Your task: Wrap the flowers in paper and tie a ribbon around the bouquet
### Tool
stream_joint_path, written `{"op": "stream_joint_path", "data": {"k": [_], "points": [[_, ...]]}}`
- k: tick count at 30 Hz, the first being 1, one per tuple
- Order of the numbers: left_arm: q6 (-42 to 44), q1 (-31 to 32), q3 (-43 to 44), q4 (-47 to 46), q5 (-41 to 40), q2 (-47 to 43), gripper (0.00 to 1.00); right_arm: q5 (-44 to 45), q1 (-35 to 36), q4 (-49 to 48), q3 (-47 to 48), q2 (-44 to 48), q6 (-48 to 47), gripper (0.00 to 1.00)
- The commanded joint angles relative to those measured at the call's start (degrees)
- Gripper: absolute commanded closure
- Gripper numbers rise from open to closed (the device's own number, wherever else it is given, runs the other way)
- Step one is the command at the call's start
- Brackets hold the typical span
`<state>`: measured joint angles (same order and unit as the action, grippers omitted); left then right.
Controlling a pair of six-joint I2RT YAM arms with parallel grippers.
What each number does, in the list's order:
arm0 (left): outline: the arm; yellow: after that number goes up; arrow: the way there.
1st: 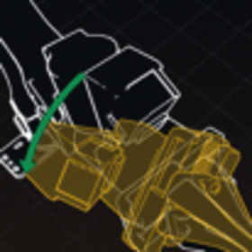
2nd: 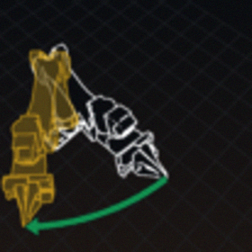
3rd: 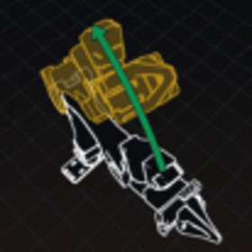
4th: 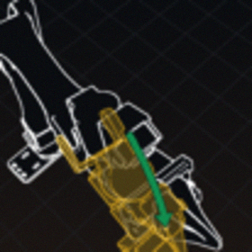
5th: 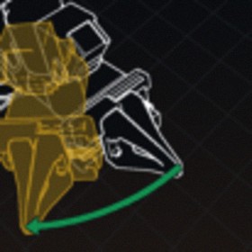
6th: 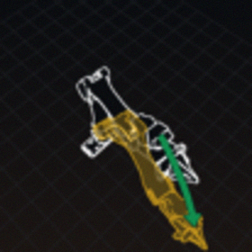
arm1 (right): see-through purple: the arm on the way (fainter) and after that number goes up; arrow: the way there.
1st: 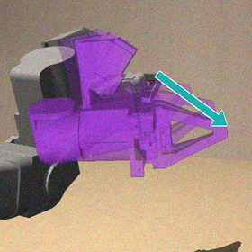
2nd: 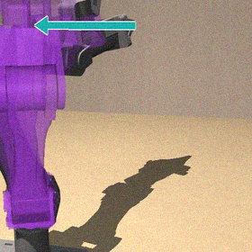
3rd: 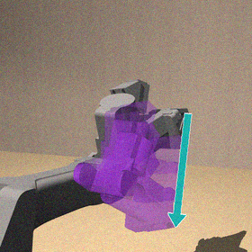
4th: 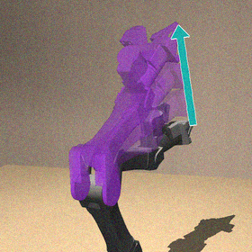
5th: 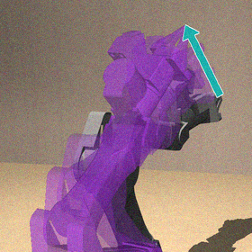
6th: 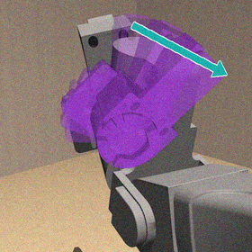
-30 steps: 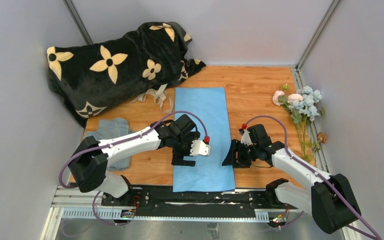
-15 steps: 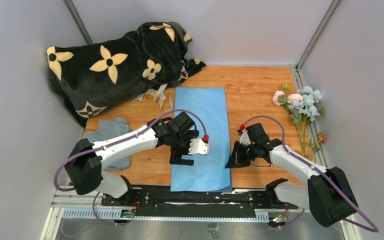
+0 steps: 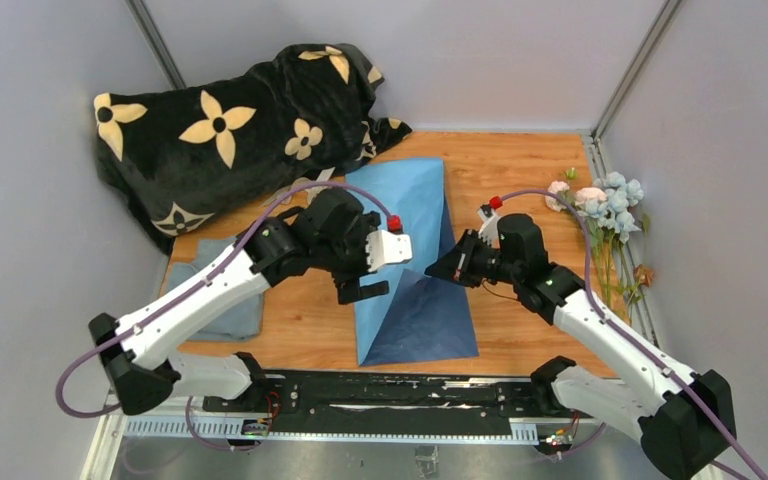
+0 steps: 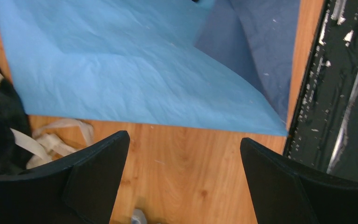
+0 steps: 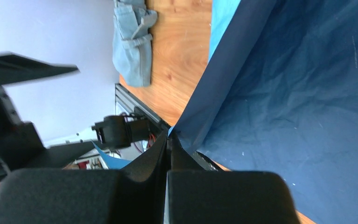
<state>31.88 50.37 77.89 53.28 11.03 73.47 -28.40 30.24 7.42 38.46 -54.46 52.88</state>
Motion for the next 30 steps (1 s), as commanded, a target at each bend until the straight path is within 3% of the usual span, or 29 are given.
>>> {"op": "stream_joint_path", "data": {"k": [1,4,7,20,25,27,30], "points": [[-8.01,-0.11,-10.95,-8.45,3.25,-8.86,0.0,8.84,2.2,-5.68,2.64,0.87,4.84,1.0],[-11.06,0.41,-22.33,-25.44,6.85,-14.06,0.0,9.15,2.33,-6.9,2.59,1.98,5.07,1.0],[-15.69,0.87,-26.24,-33.43,6.68,-14.31,0.0,9.43,2.37,-6.2,3.5,2.95,3.37,1.0],[-27.04,1.28,-25.29,-38.84,16.88,-13.16,0.0,11.64,3.3,-0.45,12.36,1.6,-2.91,1.0],[-31.56,1.75,-23.22,-39.49,5.84,-11.61,0.01,14.12,5.82,0.33,16.37,0.89,-5.48,1.0],[-33.31,1.74,-21.88,-39.48,7.15,-10.69,0.08,15.06,7.07,1.41,17.94,0.78,-6.73,1.0],[-35.8,1.75,-22.14,-40.2,9.45,-11.24,0.28,15.92,8.41,3.11,19.89,0.97,-8.6,1.0]]}}
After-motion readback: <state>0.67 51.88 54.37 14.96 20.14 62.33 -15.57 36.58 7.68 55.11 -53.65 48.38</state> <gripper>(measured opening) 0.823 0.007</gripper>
